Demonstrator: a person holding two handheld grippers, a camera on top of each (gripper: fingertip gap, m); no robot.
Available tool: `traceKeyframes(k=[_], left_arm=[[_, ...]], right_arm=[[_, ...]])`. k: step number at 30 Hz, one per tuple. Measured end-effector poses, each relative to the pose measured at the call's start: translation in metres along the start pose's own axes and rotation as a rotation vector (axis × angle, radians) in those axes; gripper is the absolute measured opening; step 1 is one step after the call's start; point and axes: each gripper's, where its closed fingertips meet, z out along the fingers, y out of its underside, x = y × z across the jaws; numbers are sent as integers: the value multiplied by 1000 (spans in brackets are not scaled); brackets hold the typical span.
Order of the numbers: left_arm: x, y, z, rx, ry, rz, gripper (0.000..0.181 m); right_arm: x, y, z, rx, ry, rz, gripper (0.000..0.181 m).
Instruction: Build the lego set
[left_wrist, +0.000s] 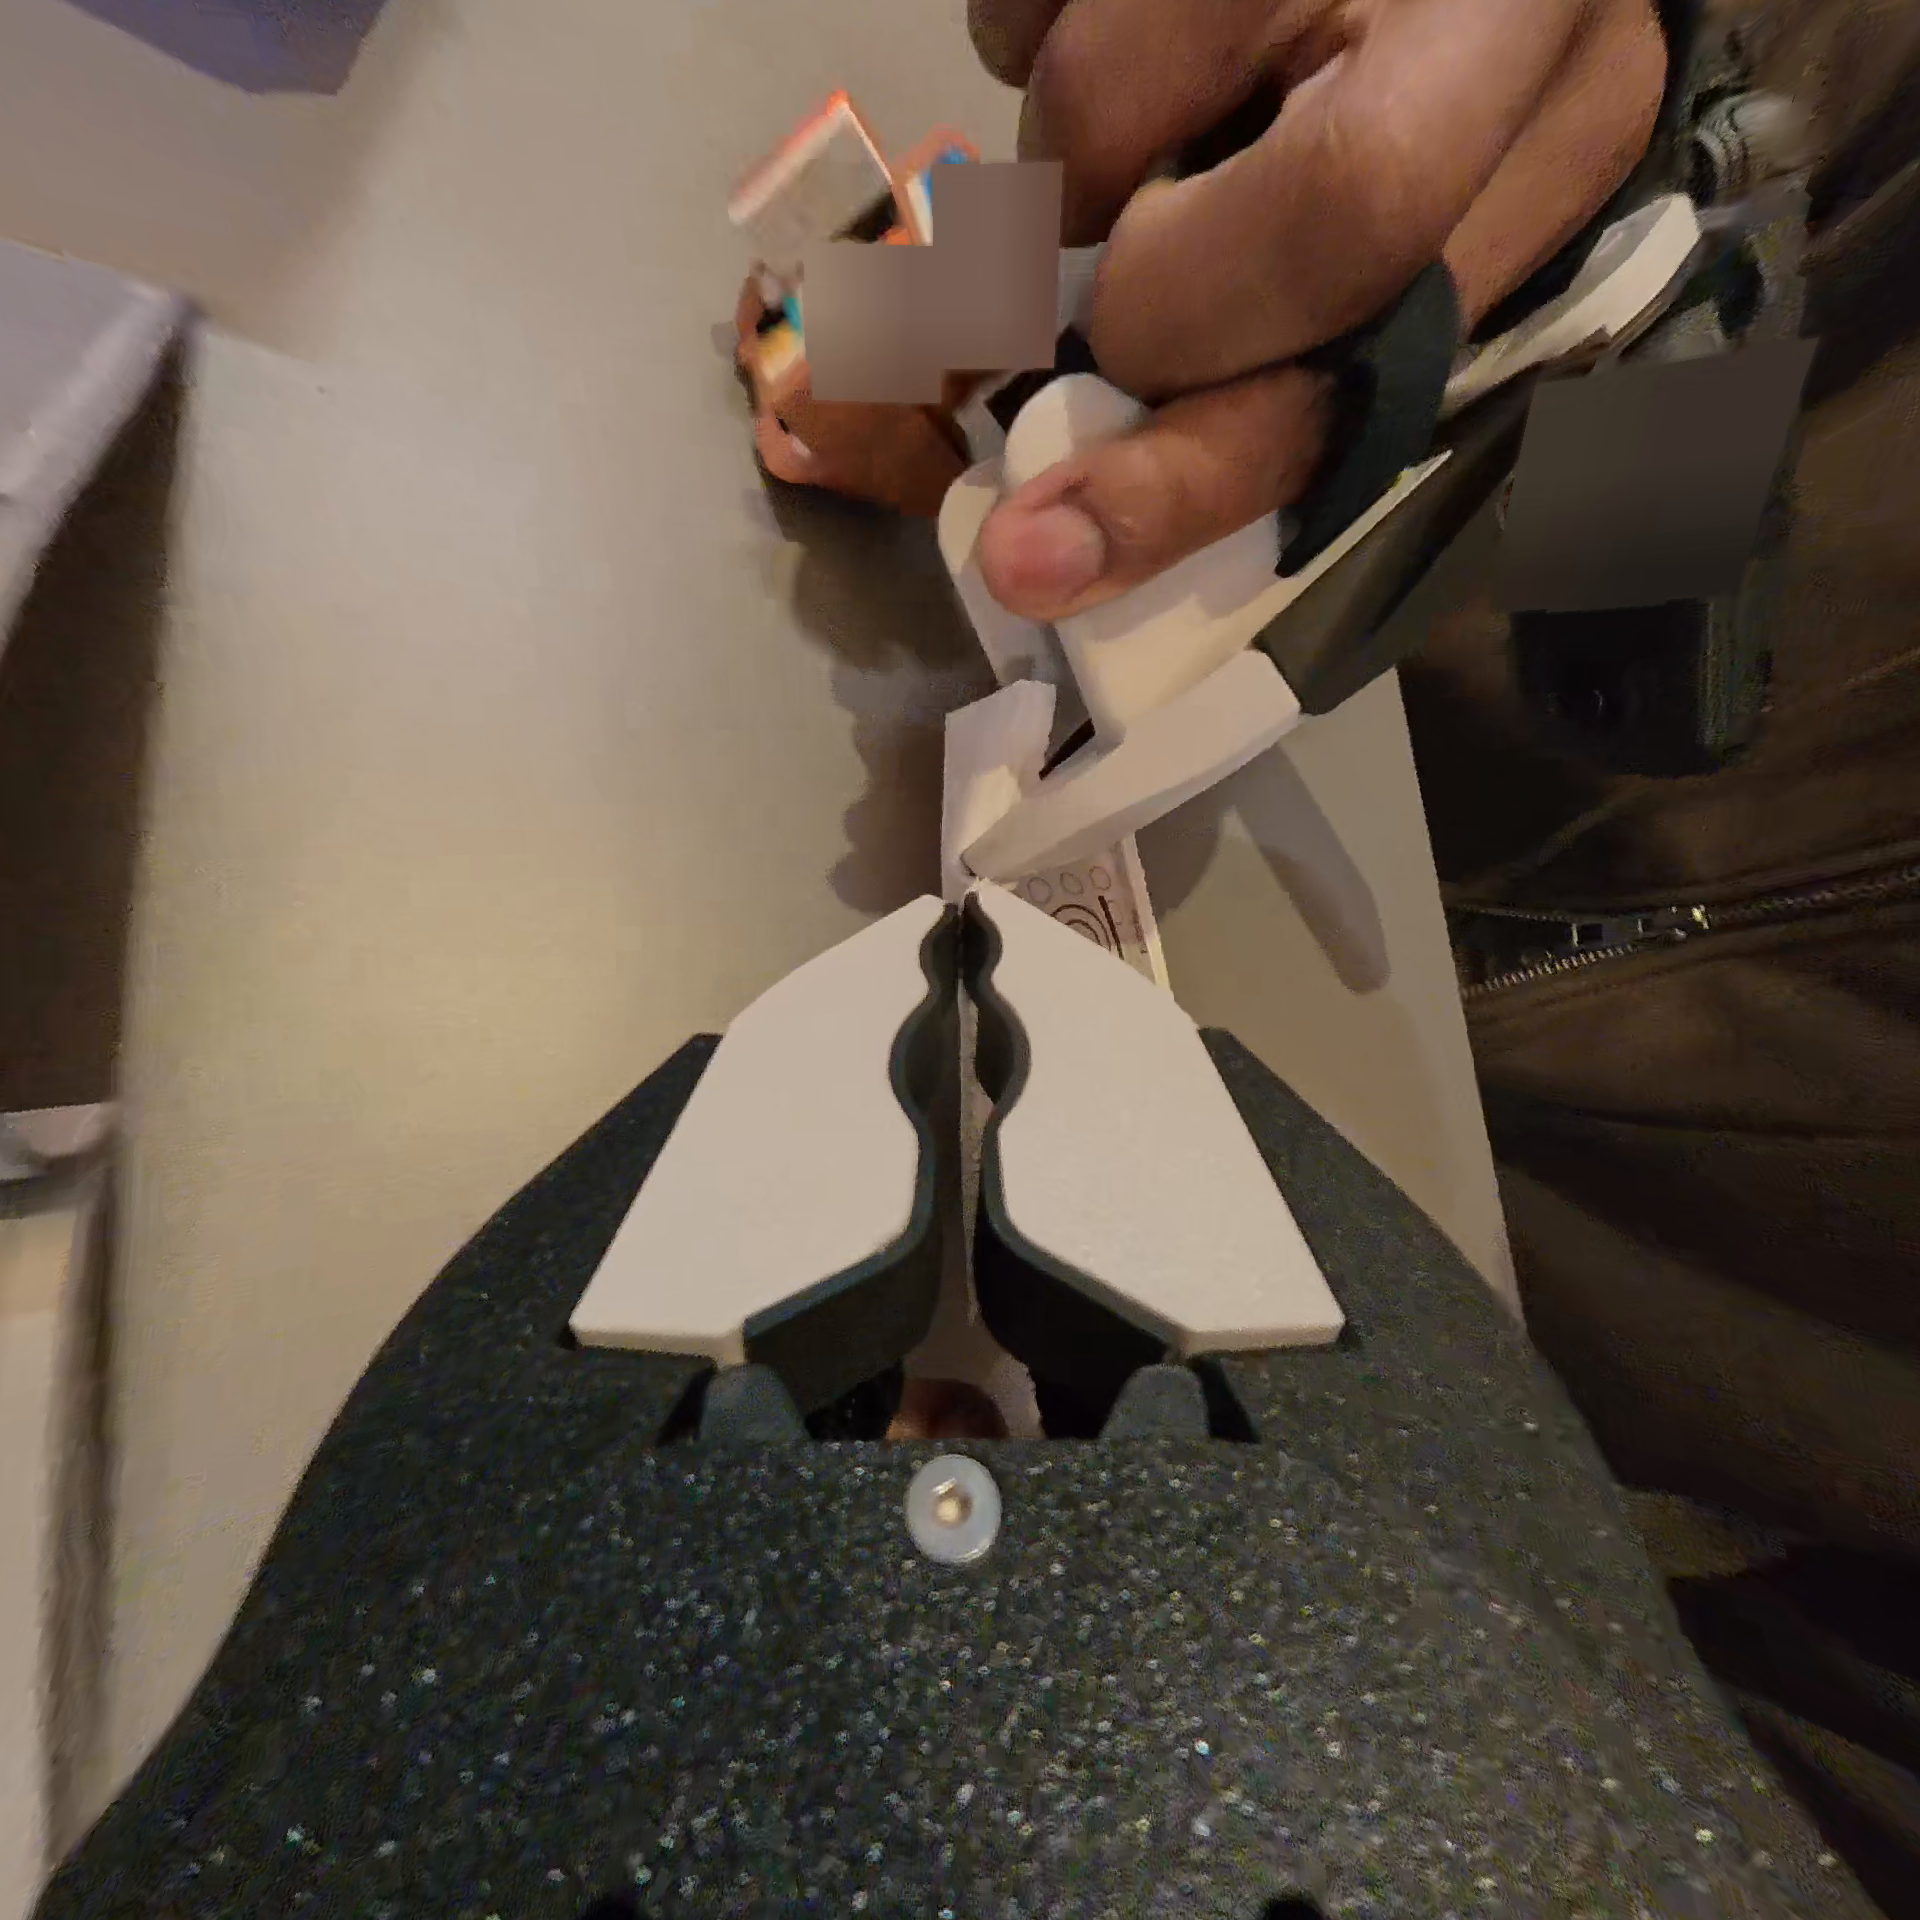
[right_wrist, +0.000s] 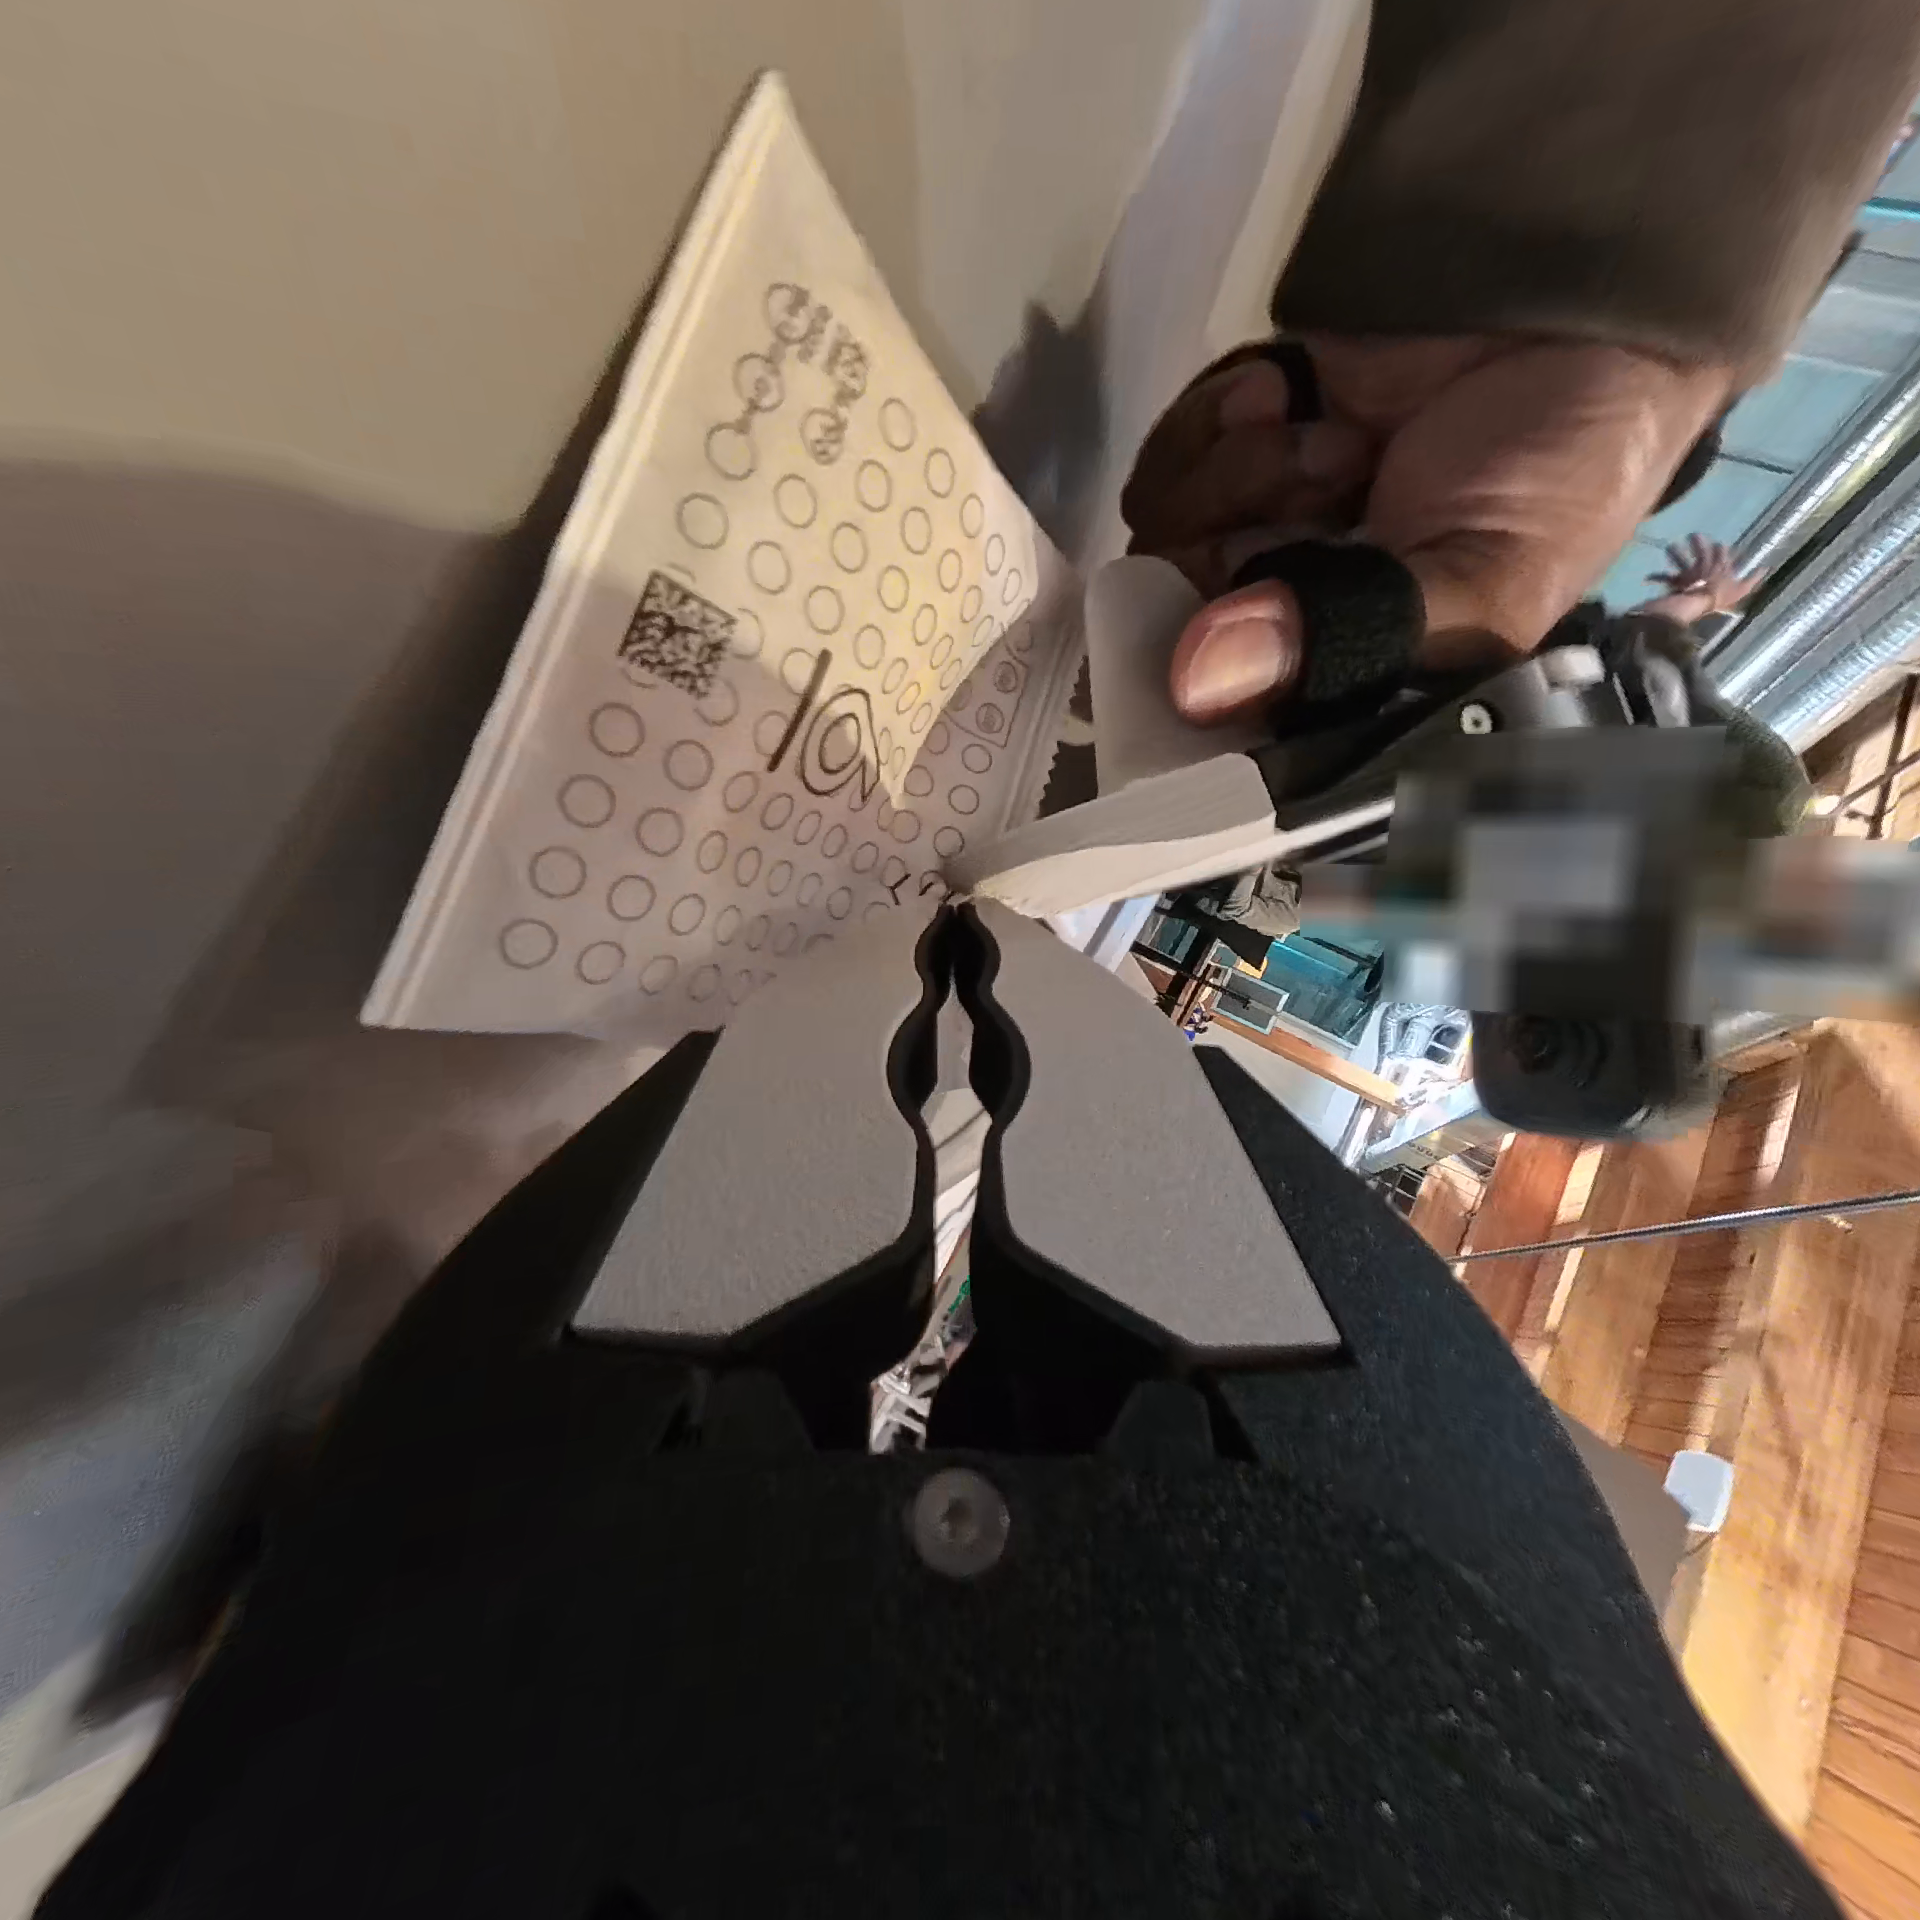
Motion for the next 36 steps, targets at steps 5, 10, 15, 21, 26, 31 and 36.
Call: traceKeyframes(k=[5,10,15,21,26,31,36], left_arm=[[38,26,25,-120,85,51,0],[47,28,39,-159,94,66,0],[48,26,45,-159,85,71,0],[35,22,39,-127,38,52,0],[34,24,39,-155,9,119,0],[31,20,39,-130,5,111,0],[32,21,40,-133,2,136,0]], right_arm=[[-18,-41,-23,-40,-2,10,0],[-28,-47,-34,-73,41,98,0],[-32,-46,-40,-31,102,136,0],[-35,-54,-51,84,124,153,0],[-35,-49,-51,101,126,246,1],[-36,-48,-52,97,107,298,0],[-37,-48,-54,104,89,338,0]])
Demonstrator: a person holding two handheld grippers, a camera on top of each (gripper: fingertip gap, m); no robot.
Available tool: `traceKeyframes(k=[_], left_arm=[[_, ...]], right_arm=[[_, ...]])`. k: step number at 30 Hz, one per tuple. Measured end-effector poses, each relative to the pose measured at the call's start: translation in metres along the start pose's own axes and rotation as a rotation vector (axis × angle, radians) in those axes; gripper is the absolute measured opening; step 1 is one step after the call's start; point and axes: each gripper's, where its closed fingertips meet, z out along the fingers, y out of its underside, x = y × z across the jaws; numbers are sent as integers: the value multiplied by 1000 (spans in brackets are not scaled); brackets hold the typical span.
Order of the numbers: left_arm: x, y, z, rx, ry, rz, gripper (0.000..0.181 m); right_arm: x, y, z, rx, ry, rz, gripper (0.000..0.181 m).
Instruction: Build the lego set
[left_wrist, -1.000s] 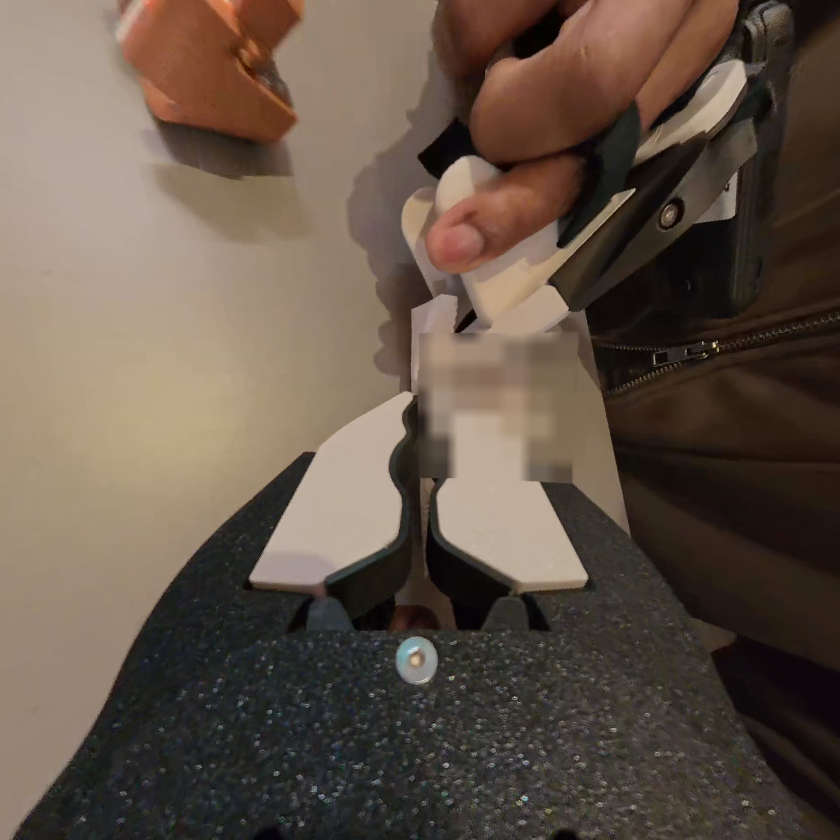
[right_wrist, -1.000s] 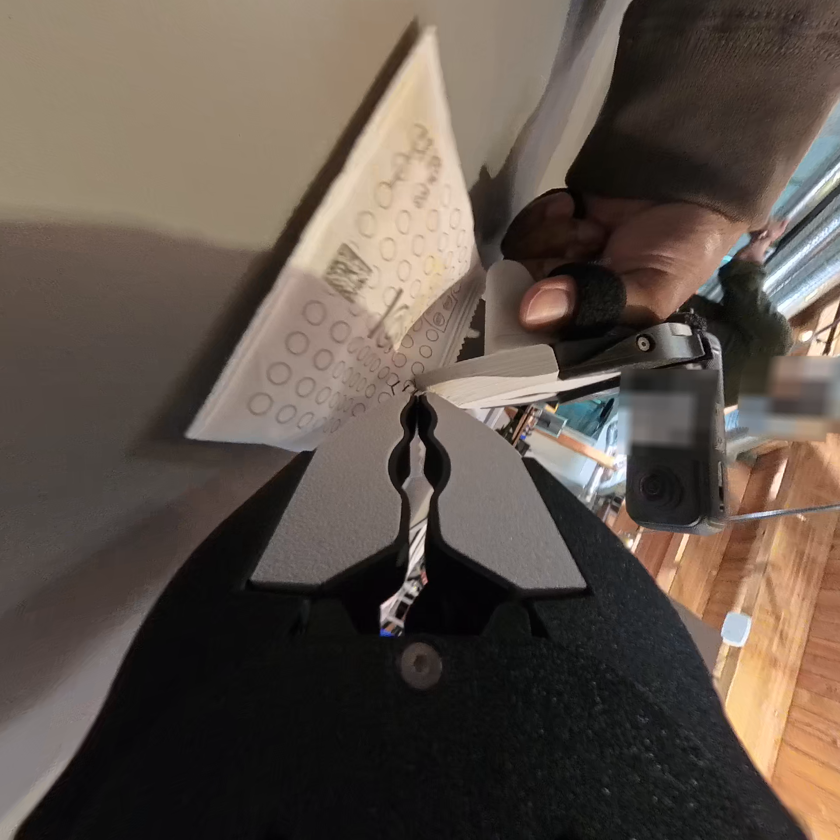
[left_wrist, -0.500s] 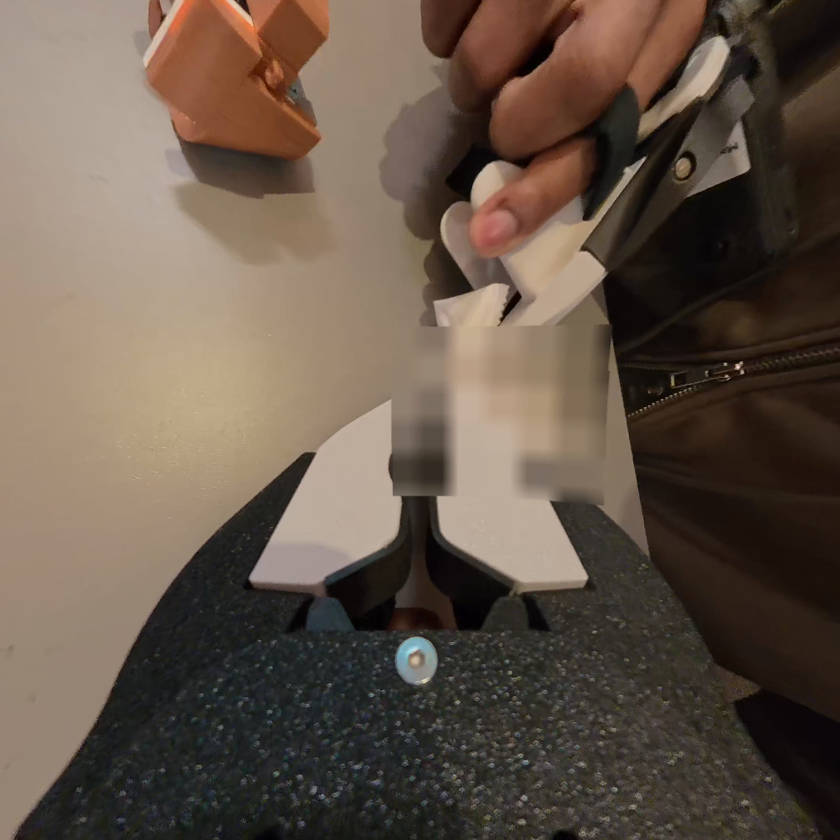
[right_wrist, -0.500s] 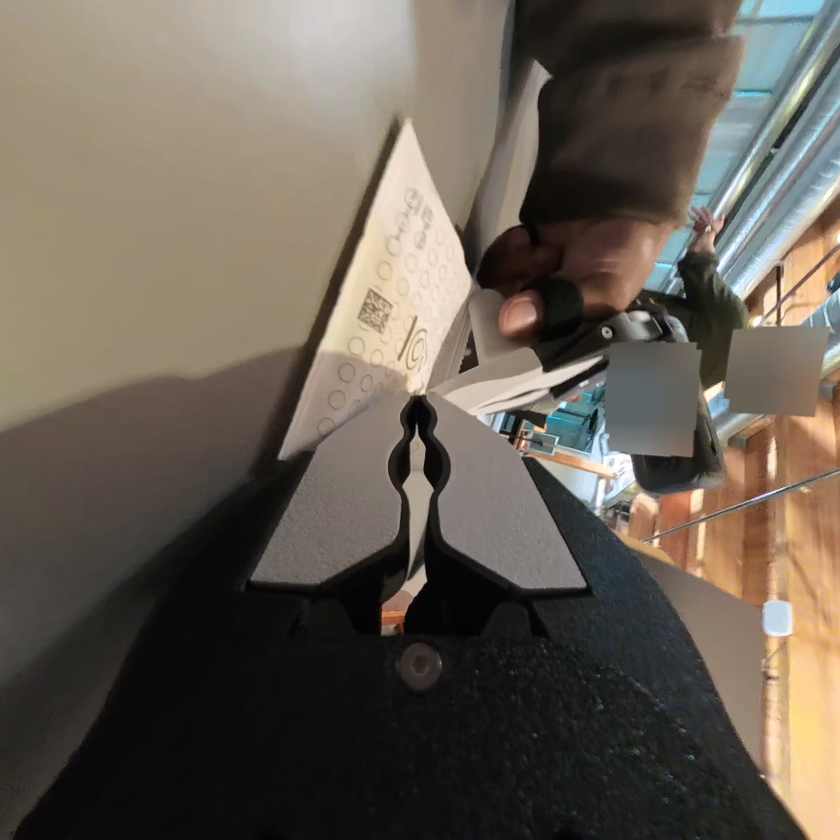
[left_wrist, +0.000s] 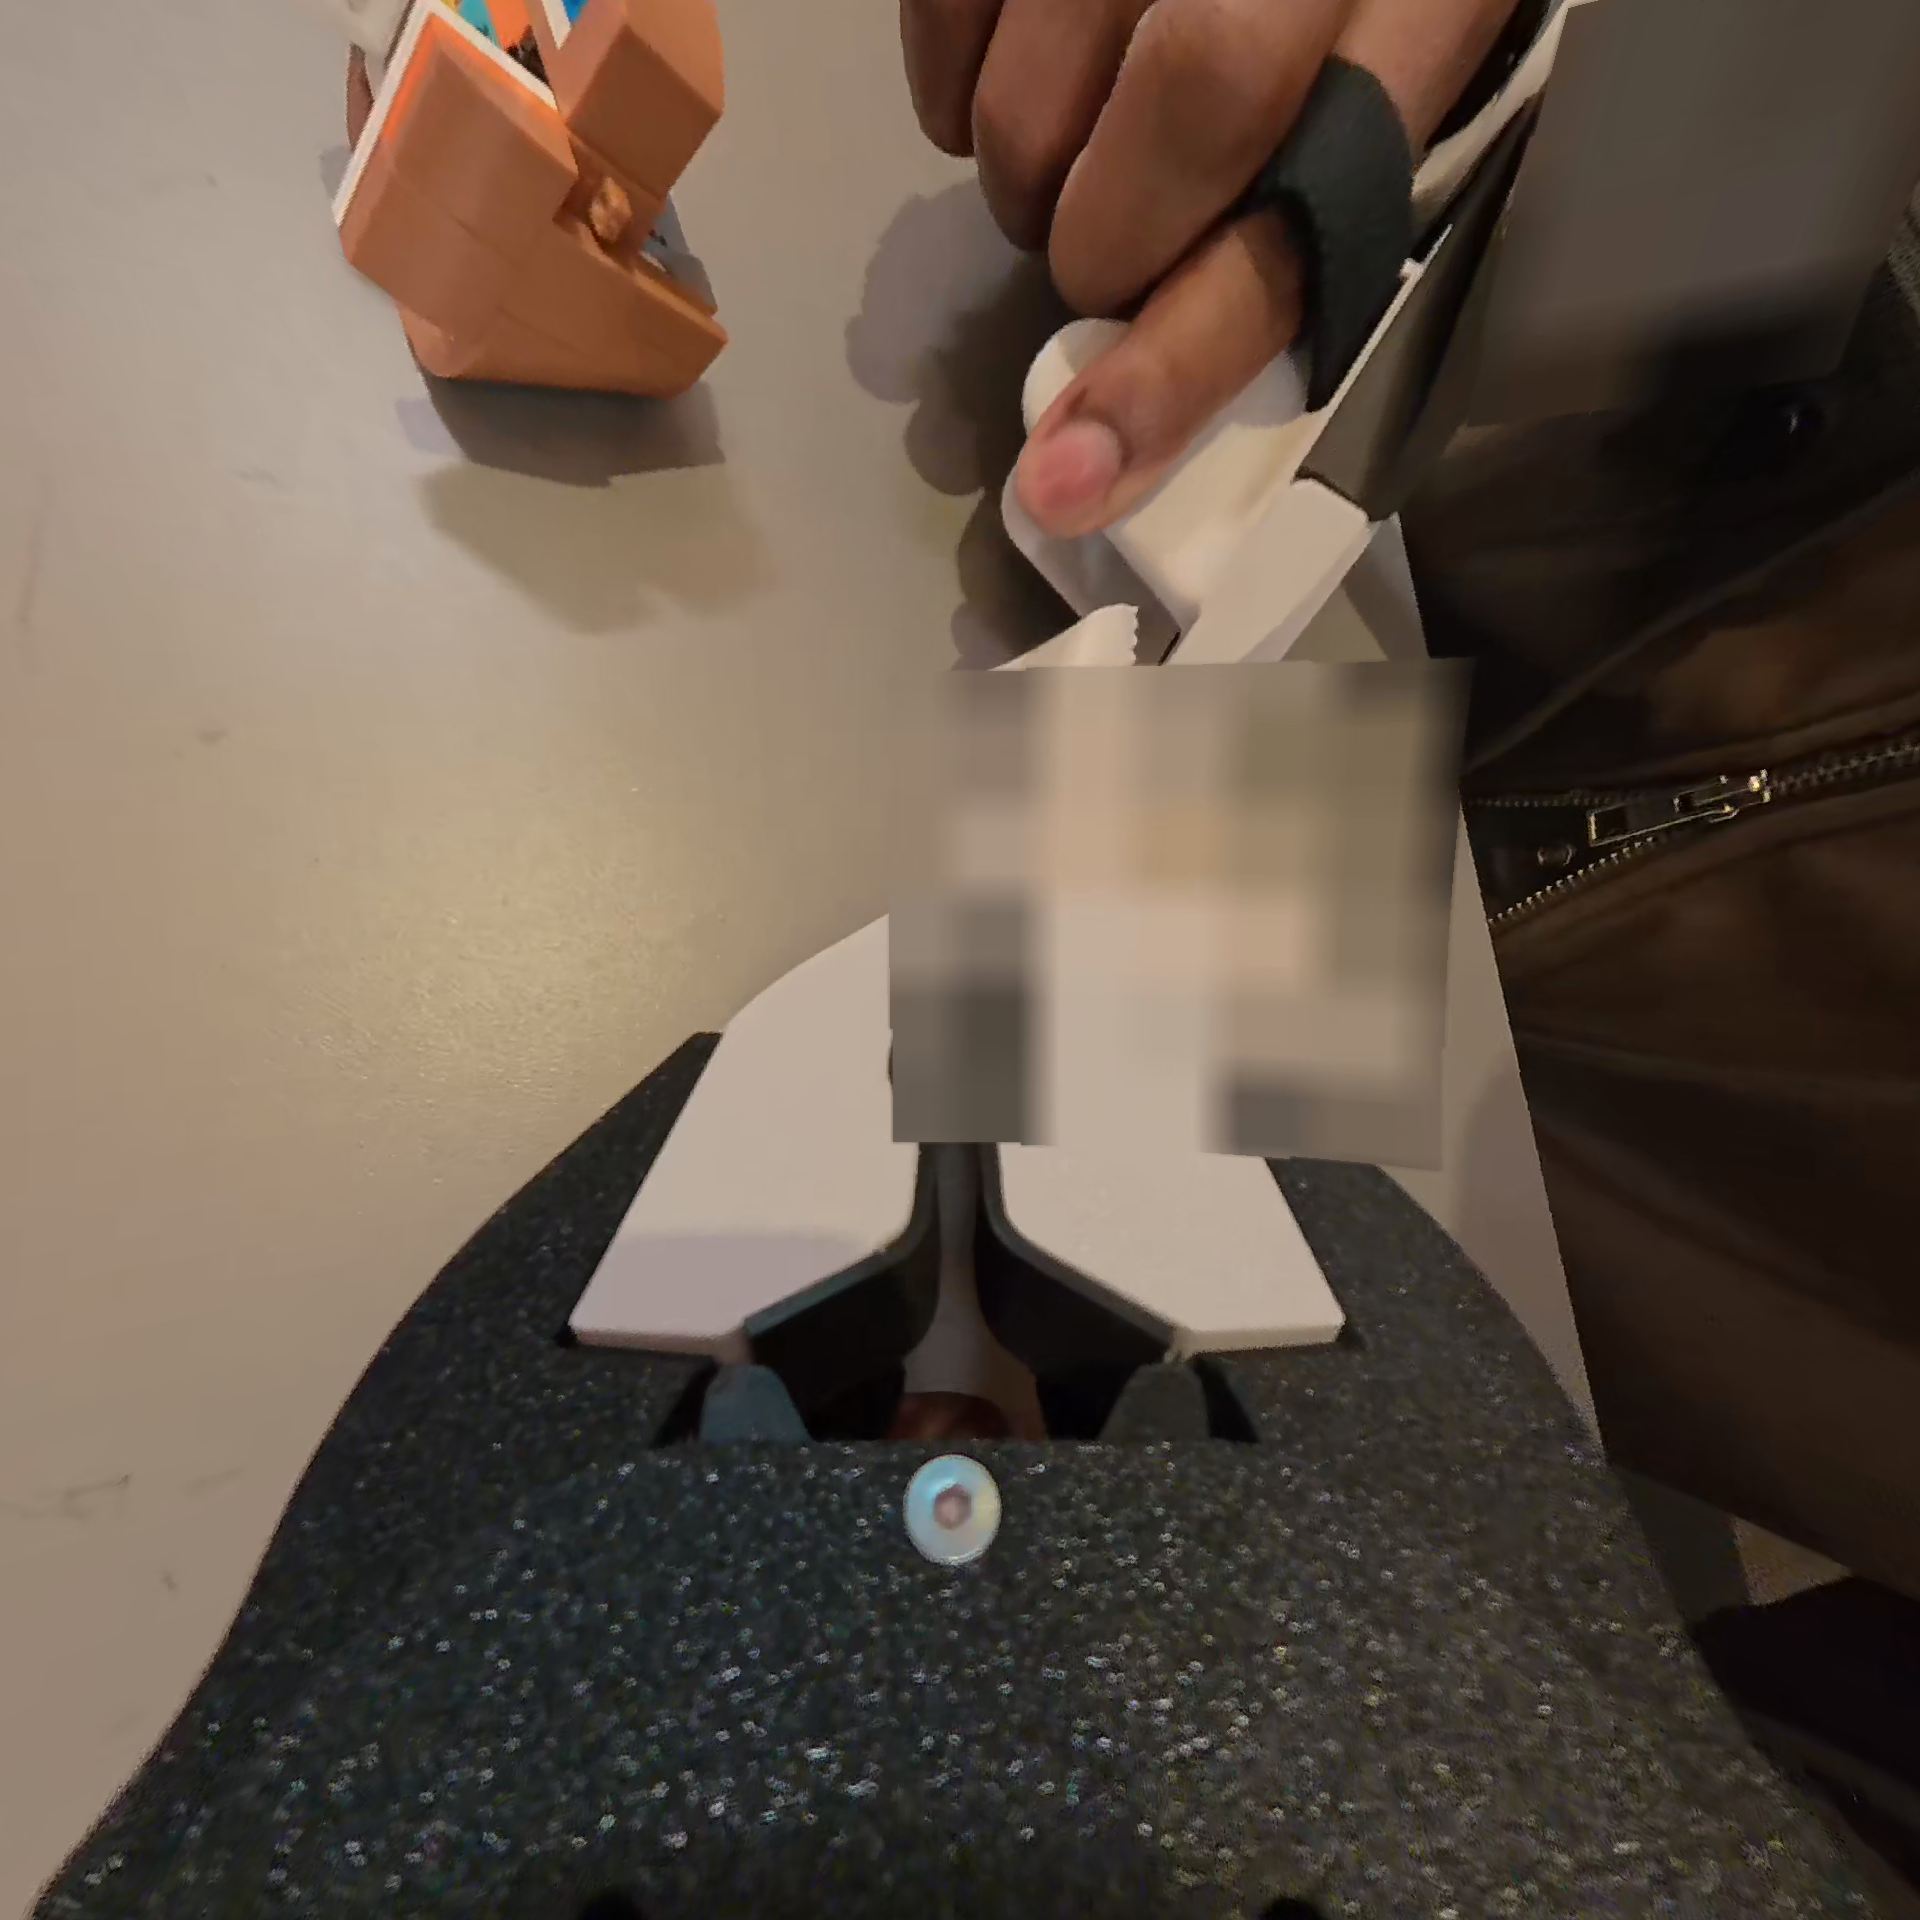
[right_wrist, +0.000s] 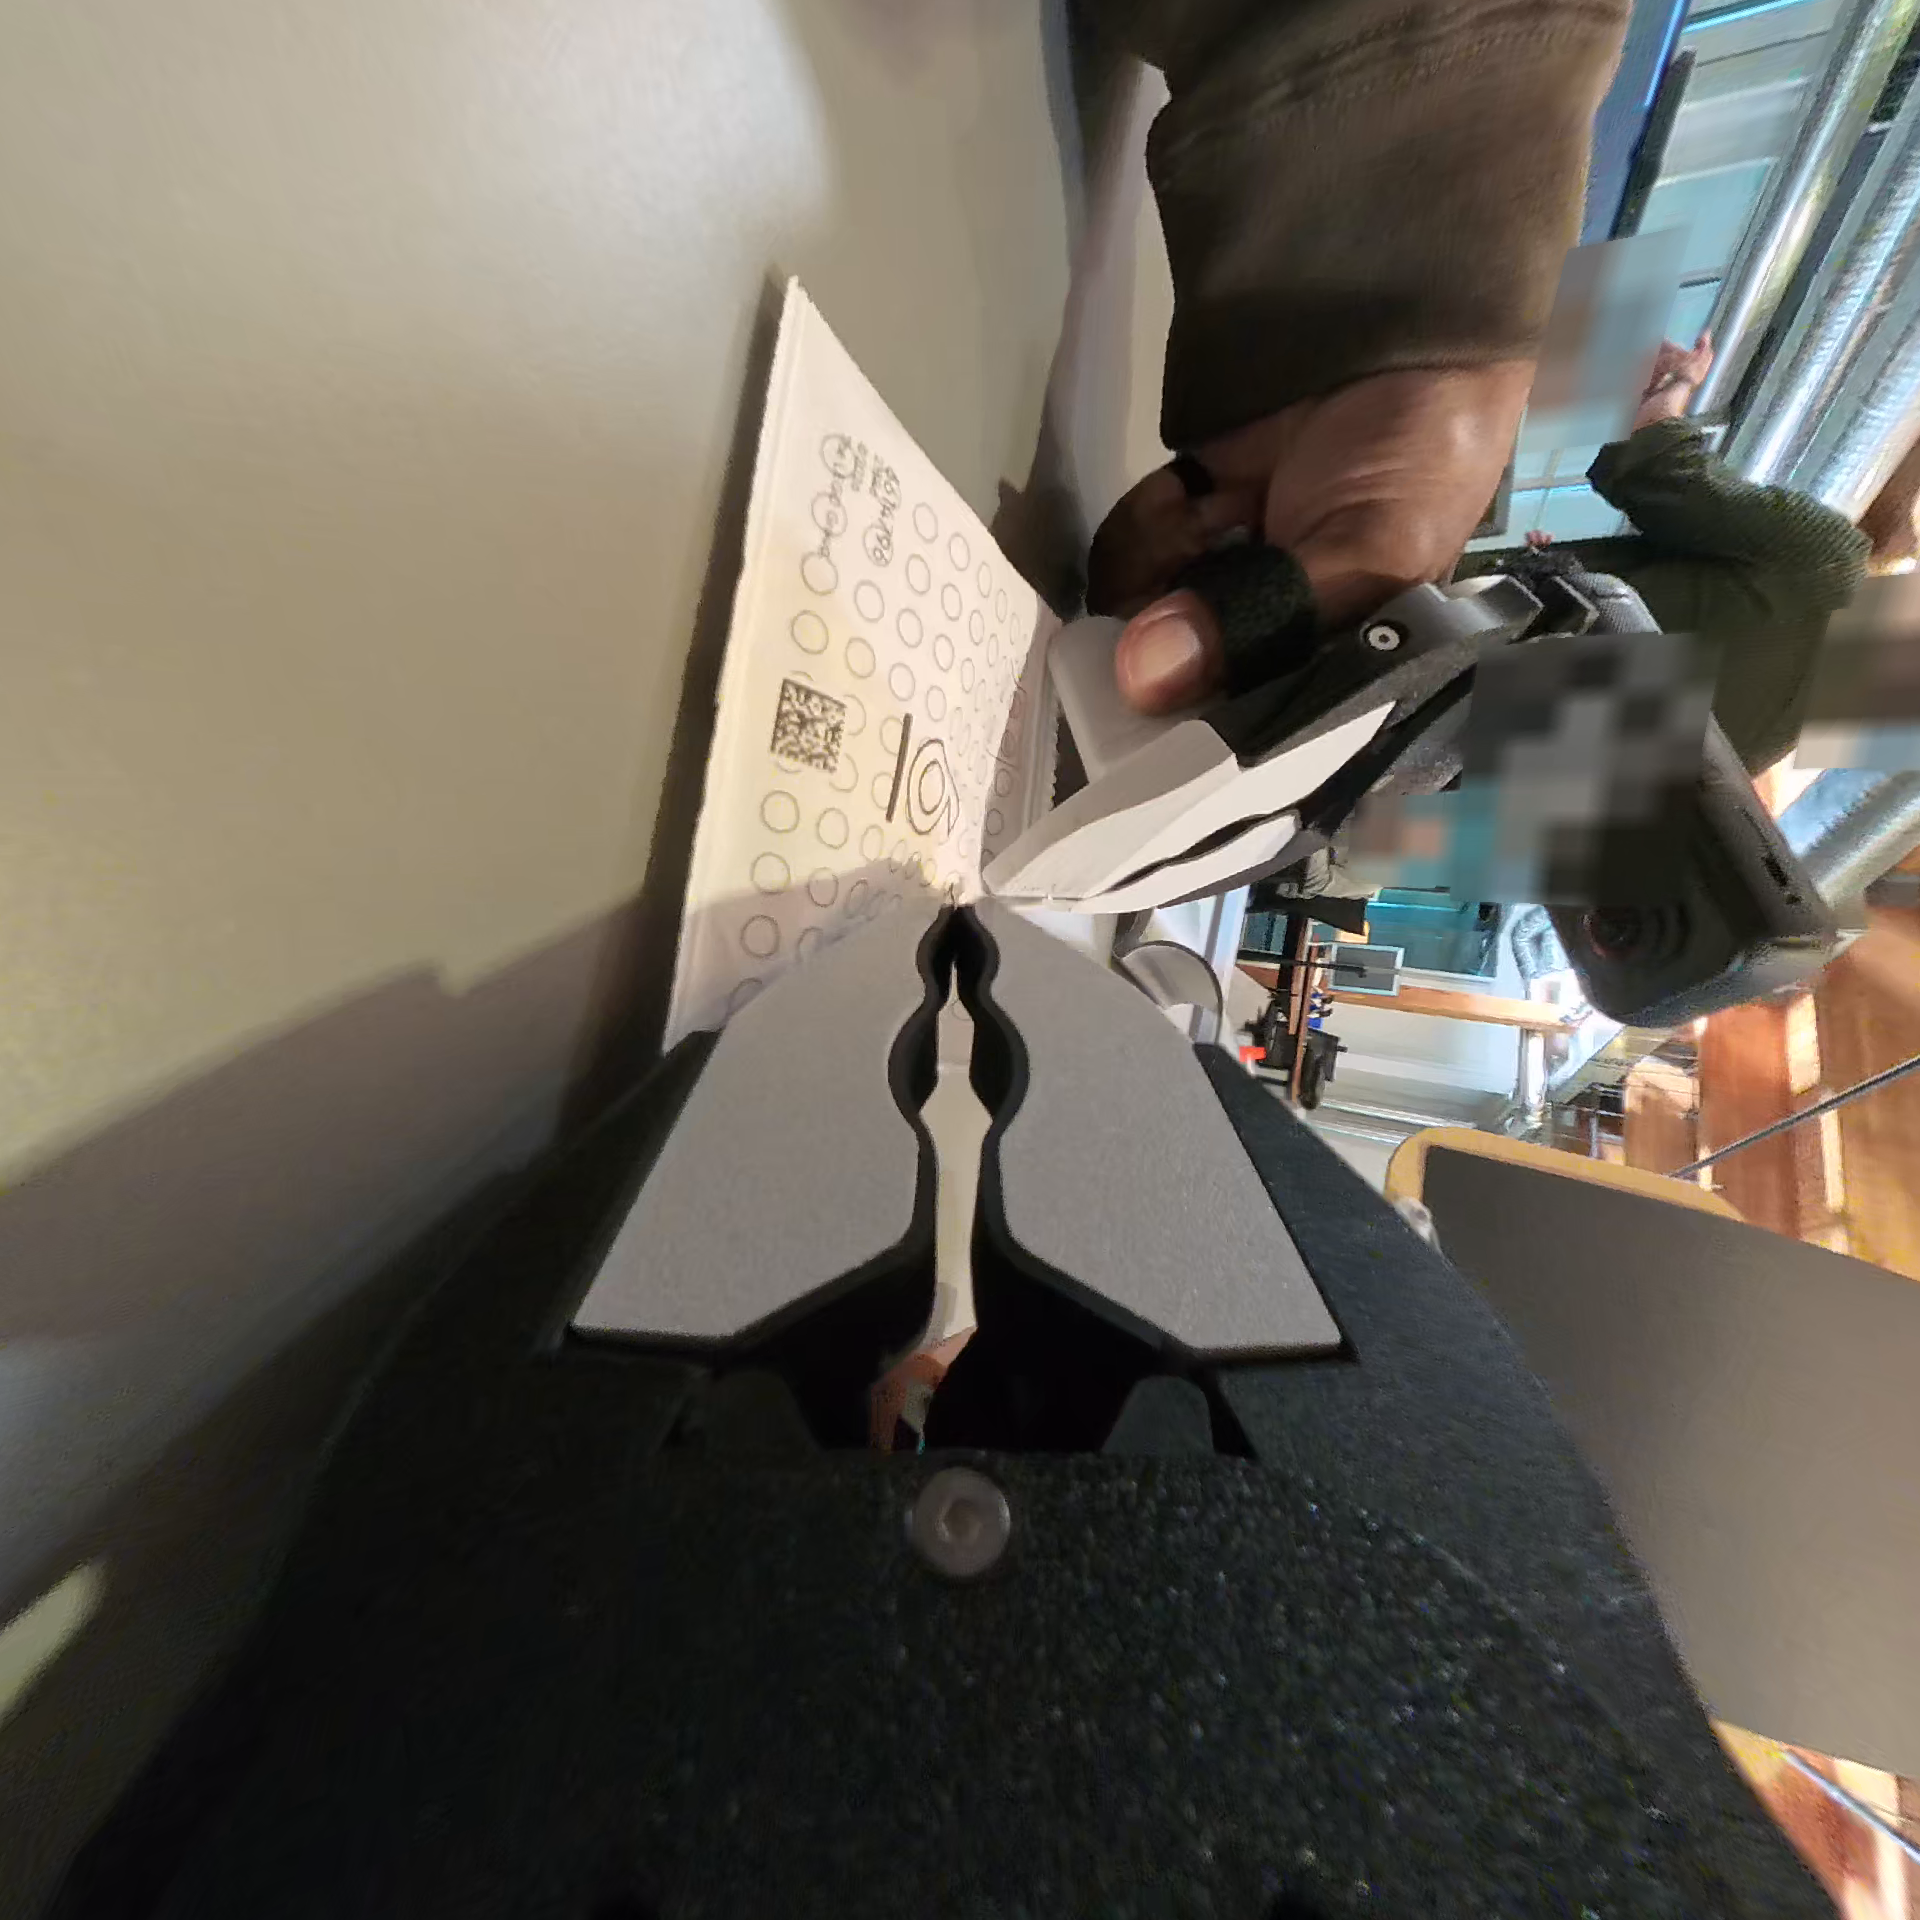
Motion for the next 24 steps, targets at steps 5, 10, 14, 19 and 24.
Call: traceKeyframes(k=[5,10,14,19,24], left_arm=[[-1,0,0,7,10,-3,1],[-5,0,-3,13,-14,11,0],[-4,-3,1,12,-11,25,0],[-9,-2,-1,6,-52,35,0],[-9,-4,2,12,-52,46,0]], right_arm=[[-2,0,-4,9,-8,50,0],[-6,4,-11,-4,-7,81,0],[-7,4,-16,-10,0,99,0],[-15,-2,-27,8,-10,129,0],[-20,1,-39,-8,15,203,0]])
